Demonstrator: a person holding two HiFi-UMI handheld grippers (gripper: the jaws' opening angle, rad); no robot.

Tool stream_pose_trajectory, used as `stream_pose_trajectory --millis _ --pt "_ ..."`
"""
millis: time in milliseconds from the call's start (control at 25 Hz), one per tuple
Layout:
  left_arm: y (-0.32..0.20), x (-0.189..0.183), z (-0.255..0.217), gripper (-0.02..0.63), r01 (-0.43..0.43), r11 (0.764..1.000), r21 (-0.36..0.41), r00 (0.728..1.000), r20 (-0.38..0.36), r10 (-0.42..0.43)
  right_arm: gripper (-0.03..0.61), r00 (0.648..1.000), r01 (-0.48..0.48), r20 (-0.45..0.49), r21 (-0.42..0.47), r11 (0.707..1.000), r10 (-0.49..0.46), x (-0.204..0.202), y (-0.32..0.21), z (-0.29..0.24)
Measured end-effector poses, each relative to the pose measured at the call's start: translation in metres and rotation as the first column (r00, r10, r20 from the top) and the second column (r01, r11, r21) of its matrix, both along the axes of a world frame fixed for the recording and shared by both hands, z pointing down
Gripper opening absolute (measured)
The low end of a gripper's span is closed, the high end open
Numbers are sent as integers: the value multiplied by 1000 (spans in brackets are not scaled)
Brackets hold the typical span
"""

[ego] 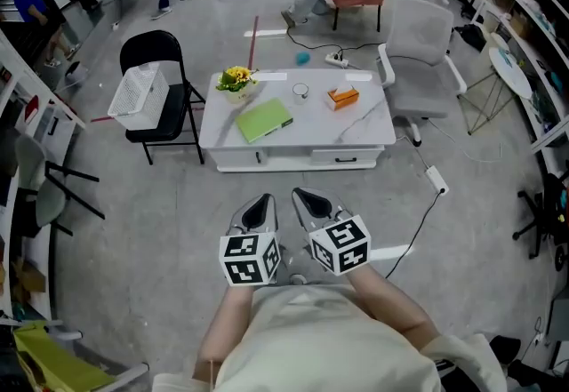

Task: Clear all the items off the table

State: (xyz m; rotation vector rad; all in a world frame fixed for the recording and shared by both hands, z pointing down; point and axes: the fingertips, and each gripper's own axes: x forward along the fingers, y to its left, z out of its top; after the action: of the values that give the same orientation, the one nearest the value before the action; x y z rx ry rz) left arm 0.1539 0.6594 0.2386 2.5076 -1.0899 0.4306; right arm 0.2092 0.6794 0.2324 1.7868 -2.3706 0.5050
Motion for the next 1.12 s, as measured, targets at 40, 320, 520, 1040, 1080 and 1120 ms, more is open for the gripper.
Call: stream_pose_trajectory --millis 40,320,520,1040,1080,1120 --pt "-4 -1 1 9 -2 1000 -1 1000 0 2 -3 1000 1 -2 -1 1000 -1 -2 -3 1" --pt "-39 -12 5 9 -19 1000 -3 1000 1 19 -2 1000 -15 -13 -7 1000 15 -10 -39 7" --pt "-72 -24 4 9 -12 1000 1 1000 10 12 -3 1000 -11 -15 -11 1000 11 -19 -70 7" --pt "-164 -51 -6 9 13 1000 5 1000 -17 -13 -3 1000 -7 -28 -3 1000 7 -40 -159 0" --pt "-170 -53 -4 9 14 1000 0 1000 -16 -14 -3 1000 -7 -29 -6 1000 7 -42 -165 1" --pt "-176 -55 -3 9 14 1000 -3 1000 -15 -14 -3 999 -8 -31 -8 1000 8 -44 -170 1"
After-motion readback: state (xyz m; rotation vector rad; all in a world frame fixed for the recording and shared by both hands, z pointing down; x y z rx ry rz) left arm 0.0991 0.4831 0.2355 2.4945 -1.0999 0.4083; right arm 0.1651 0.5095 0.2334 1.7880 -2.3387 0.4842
